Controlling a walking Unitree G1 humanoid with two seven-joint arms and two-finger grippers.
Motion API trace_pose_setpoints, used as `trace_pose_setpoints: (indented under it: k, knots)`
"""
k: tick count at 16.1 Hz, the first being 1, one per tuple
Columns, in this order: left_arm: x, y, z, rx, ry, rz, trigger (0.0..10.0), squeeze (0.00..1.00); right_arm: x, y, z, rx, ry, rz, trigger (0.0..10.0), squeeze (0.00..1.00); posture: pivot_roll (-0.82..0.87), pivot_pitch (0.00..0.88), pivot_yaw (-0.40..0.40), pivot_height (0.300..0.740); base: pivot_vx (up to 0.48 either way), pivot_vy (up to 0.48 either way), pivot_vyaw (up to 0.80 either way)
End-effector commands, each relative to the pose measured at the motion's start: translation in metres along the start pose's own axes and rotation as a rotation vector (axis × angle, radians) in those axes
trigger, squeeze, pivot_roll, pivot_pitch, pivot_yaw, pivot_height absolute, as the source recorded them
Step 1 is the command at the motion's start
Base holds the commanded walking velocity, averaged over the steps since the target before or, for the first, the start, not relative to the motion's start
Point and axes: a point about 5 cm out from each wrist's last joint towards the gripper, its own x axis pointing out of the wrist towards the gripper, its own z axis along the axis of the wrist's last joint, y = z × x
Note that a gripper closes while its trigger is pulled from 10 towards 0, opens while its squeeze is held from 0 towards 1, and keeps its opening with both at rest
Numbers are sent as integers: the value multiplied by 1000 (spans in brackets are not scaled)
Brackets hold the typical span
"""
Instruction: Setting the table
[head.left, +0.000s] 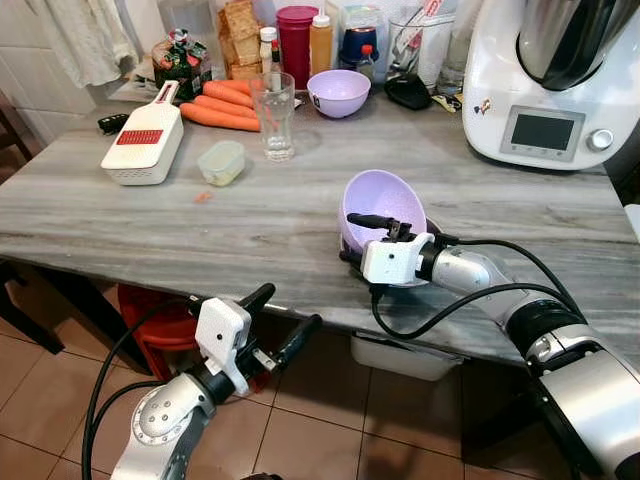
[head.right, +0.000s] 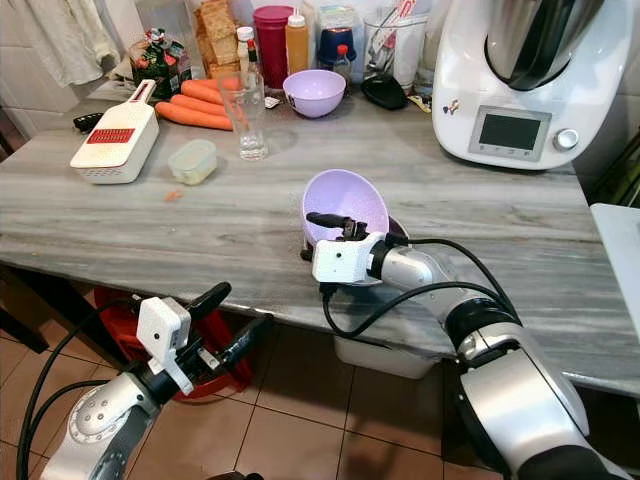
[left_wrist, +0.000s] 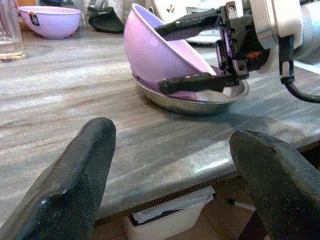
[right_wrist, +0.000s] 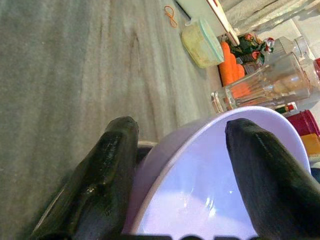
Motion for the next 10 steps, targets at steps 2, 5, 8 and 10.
trace_pose_setpoints:
  k: [2,5,8,10]
  knots:
    - [3,-1,2,11,2,-11,10000,0,-1,-7,-2,-23,20,-12,0,90,17,92,48,740,0,0,0]
    - [5,-1,2,11,-1,-9,10000,0,-3,-12,-4,-27,43,-41,0,0,14,88,48,740,0,0,0]
    - [8,-1,3,9,-9,-8,10000,0,-5,-14,-4,-10,32,-68,0,0,7,80,45,740,0,0,0]
    - [11,-1,3,7,-12,-7,10000,0,-6,-13,-3,-14,13,-72,0,0,1,75,46,740,0,0,0]
